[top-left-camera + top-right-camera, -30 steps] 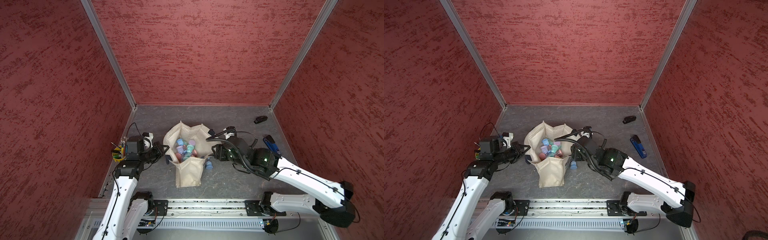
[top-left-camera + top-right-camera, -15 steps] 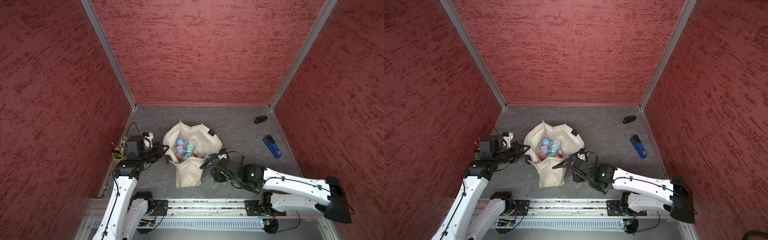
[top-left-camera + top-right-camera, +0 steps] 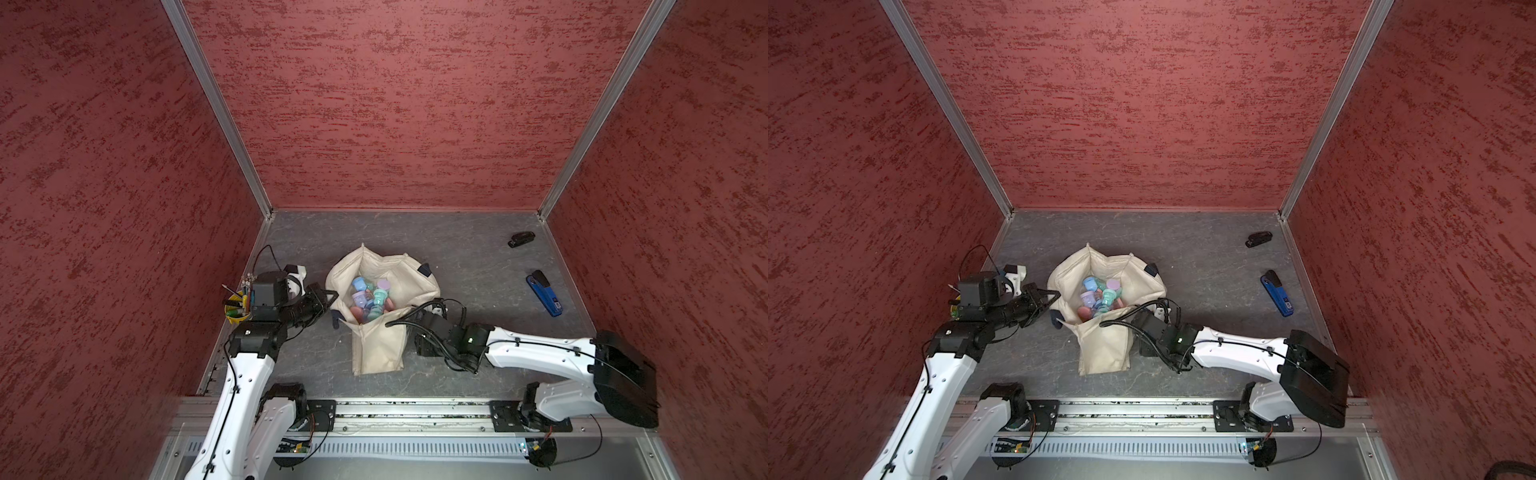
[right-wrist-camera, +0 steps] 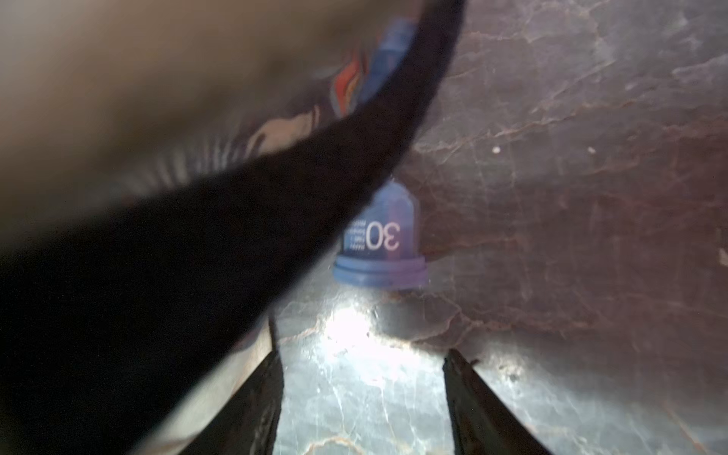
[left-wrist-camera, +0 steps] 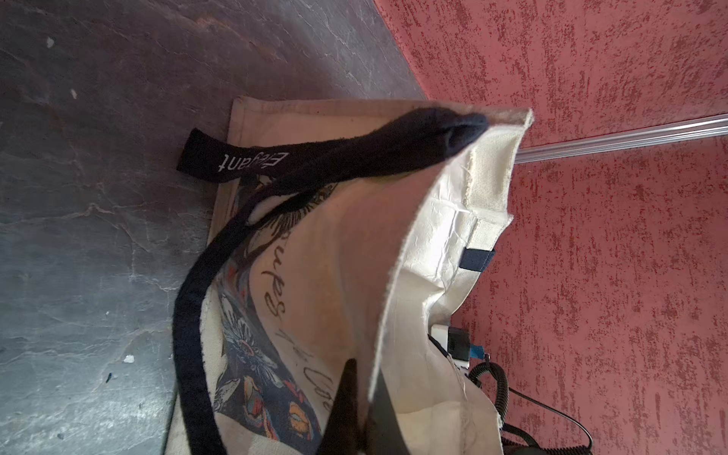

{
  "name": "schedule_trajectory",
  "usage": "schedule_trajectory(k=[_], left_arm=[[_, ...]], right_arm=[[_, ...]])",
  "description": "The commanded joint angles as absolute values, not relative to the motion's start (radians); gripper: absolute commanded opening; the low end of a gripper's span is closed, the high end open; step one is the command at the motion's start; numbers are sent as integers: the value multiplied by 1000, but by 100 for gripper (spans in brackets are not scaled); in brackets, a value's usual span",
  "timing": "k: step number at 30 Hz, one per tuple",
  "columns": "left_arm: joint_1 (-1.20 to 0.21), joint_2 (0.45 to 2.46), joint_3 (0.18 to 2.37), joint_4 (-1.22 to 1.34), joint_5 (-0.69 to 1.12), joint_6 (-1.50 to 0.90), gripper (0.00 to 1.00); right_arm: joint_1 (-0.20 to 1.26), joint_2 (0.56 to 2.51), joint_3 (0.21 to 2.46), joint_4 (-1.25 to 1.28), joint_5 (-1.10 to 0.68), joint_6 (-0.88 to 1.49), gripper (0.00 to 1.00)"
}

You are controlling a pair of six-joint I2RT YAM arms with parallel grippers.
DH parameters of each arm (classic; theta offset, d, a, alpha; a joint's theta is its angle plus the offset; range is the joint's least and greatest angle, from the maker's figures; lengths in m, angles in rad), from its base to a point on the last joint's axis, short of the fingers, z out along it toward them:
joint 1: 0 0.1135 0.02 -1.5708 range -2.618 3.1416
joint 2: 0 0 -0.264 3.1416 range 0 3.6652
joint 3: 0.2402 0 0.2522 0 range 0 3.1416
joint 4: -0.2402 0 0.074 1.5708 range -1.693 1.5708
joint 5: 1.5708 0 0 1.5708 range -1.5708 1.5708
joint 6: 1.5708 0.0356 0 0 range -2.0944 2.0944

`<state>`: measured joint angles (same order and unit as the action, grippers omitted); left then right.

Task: Put the hourglass into the canvas bag
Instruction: Pick up the hourglass from the center of the board.

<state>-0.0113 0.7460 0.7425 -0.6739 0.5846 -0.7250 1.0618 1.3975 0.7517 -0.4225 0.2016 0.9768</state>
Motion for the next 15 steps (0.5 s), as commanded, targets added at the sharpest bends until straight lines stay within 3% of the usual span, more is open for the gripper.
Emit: schedule_trajectory(k=[1, 15], left_arm=[[-14, 730, 751, -672, 573, -710, 0], [-14, 746, 708, -626, 581, -723, 0]], right_arm=[[1011, 1405, 764, -411, 190, 998, 66], [899, 1552, 823, -278, 81, 915, 65]])
